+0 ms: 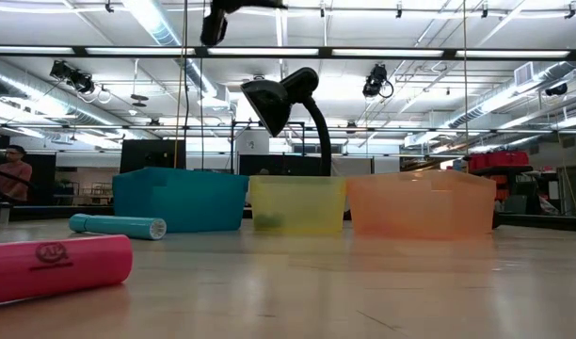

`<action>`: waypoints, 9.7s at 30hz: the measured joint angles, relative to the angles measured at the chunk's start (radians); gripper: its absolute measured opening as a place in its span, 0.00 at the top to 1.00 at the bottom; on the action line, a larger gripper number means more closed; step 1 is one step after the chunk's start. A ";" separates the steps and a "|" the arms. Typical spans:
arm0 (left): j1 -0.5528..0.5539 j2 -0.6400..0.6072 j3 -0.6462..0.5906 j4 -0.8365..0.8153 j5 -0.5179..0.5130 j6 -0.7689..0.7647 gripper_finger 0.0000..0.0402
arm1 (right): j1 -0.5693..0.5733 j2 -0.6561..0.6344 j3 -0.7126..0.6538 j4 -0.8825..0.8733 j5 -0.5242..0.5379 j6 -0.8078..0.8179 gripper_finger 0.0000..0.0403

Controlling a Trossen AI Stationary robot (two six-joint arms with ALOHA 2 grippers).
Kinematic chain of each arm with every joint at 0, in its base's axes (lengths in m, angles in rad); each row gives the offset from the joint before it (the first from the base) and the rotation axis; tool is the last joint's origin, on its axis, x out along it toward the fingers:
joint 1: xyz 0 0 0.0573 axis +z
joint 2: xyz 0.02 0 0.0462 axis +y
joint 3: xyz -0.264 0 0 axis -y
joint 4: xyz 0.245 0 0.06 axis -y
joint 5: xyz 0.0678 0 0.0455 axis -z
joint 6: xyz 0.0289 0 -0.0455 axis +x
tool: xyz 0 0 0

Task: Pick & Place Markers
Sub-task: Put the green transparent pen into the blue bin, then put the purple transparent pen into the blue bin

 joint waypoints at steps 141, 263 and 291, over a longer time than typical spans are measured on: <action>0.101 0.006 -0.028 -0.576 0.218 0.175 0.48 | 0.003 0.055 -0.004 -0.141 0.095 -0.079 0.63; 0.087 -0.067 -0.027 -0.540 0.655 0.540 0.48 | 0.785 0.773 -0.087 -0.378 0.077 0.413 0.96; 0.087 -0.067 -0.027 -0.535 0.650 0.542 0.48 | 0.514 0.386 -0.088 -0.347 0.077 0.322 0.96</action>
